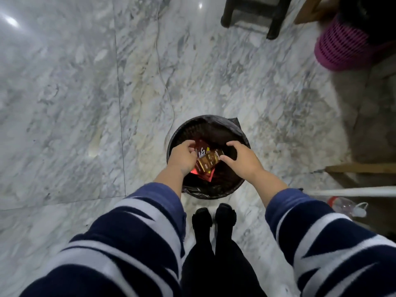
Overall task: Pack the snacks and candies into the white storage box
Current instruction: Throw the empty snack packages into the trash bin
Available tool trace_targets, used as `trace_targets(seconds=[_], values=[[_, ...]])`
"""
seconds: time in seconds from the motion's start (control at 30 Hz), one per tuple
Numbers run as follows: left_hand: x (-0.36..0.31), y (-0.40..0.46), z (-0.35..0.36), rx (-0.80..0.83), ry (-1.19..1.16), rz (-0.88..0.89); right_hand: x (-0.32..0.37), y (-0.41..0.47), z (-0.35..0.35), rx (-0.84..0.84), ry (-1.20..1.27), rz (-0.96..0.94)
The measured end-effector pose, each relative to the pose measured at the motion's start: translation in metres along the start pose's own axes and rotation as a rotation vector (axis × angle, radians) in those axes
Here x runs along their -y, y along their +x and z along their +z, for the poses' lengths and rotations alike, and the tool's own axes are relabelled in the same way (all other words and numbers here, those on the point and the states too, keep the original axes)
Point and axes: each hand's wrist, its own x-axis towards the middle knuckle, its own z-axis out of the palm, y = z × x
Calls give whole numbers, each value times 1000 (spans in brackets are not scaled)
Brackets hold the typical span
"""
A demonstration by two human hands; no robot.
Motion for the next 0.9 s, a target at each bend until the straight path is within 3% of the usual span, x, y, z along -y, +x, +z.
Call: trace_targets(seconds=[0.2,0.5,0.7,0.9], values=[[-102,-28,-40,106,154,193,30,-38,-102,24,-29,10],[-272,-131,-69,145,500,567,52,-167,-250,-211,-36,111],[-338,-218,-42,192,718,836,32,-279,-283,-389,-15,219],[-362,-310,26,326,825,1077,-12,-401,-268,-571,101,393]])
